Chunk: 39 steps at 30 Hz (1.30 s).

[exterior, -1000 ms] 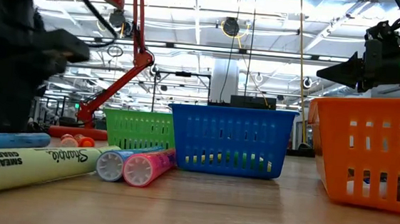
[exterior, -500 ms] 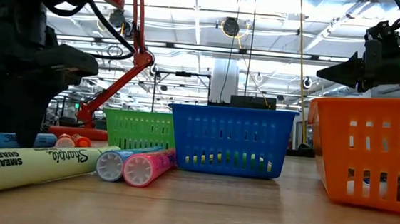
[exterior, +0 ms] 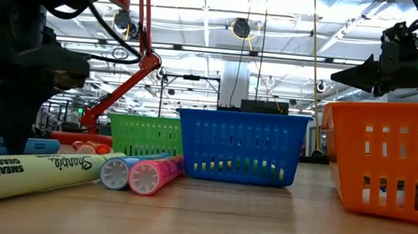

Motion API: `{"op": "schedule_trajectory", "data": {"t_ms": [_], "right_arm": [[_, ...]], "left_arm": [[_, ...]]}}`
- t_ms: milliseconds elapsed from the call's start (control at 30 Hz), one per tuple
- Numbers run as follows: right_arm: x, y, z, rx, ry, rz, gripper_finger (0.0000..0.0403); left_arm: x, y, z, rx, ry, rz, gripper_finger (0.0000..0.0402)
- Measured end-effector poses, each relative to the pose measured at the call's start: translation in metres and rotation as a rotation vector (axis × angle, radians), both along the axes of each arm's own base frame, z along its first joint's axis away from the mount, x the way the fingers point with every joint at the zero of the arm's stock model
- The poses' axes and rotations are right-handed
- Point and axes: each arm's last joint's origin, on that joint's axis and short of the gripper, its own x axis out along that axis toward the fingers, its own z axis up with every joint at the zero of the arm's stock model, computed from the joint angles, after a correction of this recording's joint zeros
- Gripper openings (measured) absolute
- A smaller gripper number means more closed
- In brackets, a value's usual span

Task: Pick & Place Markers
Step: Put the left blue highlighter into the green basket

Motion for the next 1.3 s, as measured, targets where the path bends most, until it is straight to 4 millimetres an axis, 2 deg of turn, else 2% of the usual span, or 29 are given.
{"op": "schedule_trajectory", "data": {"t_ms": [100, 233, 433, 567, 733, 900, 1067, 1300], "right_arm": [[0.000, 0.000, 0.000, 0.000, 0.000, 0.000, 0.0000], [0.000, 0.000, 0.000, 0.000, 0.000, 0.000, 0.0000], [0.000, 0.000, 0.000, 0.001, 0.004, 0.000, 0.0000], [0.000, 0.000, 0.000, 0.001, 0.003, 0.000, 0.0000], [0.000, 0.000, 0.000, 0.001, 0.003, 0.000, 0.0000], [0.000, 0.000, 0.000, 0.001, 0.003, 0.000, 0.0000], [0.000, 0.000, 0.000, 0.001, 0.003, 0.000, 0.0000], [0.000, 0.000, 0.000, 0.001, 0.003, 0.000, 0.0000]], "left_arm": [[-0.005, -0.001, 0.016, 0.040, -0.034, -0.017, 0.0057], [-0.003, -0.004, 0.058, 0.107, -0.239, -0.055, 0.0057], [0.004, 0.000, 0.117, 0.429, -0.638, -0.222, 0.0057], [0.020, 0.013, 0.134, 0.621, -0.769, -0.336, 0.0057], [0.040, 0.047, 0.130, 0.675, -0.712, -0.391, 0.0057], [0.057, 0.076, 0.114, 0.563, -0.671, -0.385, 0.0057], [0.074, 0.088, 0.090, 0.496, -0.611, -0.467, 0.0057], [0.089, 0.099, 0.061, 0.433, -0.551, -0.469, 0.0070]]}}
